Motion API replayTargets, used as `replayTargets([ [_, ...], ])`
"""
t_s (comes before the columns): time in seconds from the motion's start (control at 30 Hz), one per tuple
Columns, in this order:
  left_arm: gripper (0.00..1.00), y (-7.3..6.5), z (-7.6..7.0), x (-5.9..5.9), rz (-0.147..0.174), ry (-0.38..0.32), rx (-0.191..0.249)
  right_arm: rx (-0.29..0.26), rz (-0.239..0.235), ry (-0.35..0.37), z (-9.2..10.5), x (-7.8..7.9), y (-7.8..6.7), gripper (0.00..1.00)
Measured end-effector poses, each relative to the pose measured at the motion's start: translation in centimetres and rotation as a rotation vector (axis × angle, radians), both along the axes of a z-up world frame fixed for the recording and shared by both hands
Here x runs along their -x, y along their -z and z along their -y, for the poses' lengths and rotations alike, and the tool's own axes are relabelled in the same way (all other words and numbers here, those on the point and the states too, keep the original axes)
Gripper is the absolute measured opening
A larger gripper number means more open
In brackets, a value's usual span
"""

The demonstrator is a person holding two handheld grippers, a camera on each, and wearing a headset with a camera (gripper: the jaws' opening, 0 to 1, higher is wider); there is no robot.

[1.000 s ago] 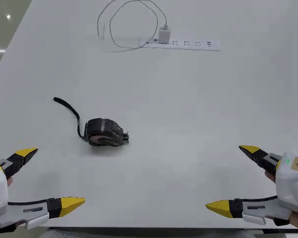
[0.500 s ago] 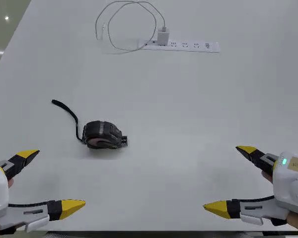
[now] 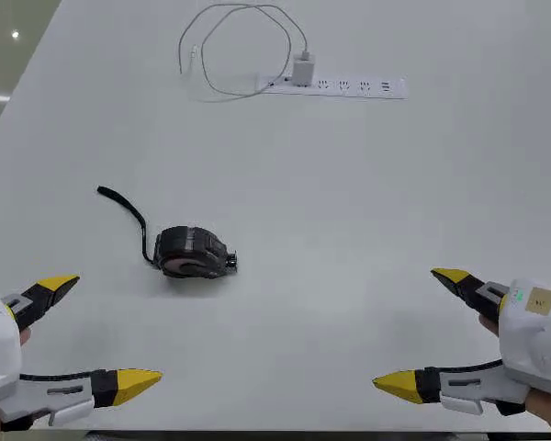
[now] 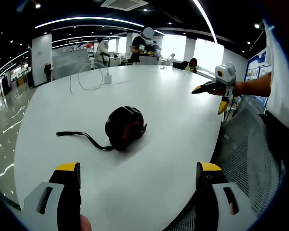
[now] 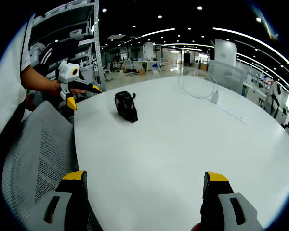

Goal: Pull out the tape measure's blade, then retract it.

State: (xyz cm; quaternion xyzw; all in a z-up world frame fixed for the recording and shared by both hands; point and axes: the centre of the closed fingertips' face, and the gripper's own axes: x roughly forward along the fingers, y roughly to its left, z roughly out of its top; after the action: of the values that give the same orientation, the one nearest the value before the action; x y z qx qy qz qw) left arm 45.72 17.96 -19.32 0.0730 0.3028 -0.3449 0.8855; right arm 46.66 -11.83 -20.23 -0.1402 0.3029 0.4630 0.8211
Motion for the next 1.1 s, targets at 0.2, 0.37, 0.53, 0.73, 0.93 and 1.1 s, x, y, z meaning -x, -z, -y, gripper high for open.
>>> replayTargets([
  [0.2,0.98,-0.2,0.4,-0.7,0.003,0.022,0.001,0.016,0.011,-0.048,-1.1,-0.7,0.1,0.99],
  [0.37,0.98,-0.1,0.7,-1.2,0.008,0.053,-0.014,0.019,0.016,-0.084,-1.8,-1.2,-0.1,0.99],
  [0.53,0.98,0.1,0.8,-1.8,0.008,0.076,-0.027,0.023,0.022,-0.110,-2.4,-1.9,0.0,0.99],
  [0.73,0.98,0.3,1.1,-2.3,0.002,0.110,-0.044,0.029,0.023,-0.136,-3.0,-2.4,0.3,0.99],
  [0.93,0.98,0.8,1.5,-2.6,-0.009,0.144,-0.061,0.031,0.020,-0.157,-3.5,-2.9,0.6,0.99],
  [1.1,0.98,1.2,1.7,-3.1,-0.009,0.176,-0.085,0.036,0.014,-0.173,-4.0,-3.1,1.0,0.98],
])
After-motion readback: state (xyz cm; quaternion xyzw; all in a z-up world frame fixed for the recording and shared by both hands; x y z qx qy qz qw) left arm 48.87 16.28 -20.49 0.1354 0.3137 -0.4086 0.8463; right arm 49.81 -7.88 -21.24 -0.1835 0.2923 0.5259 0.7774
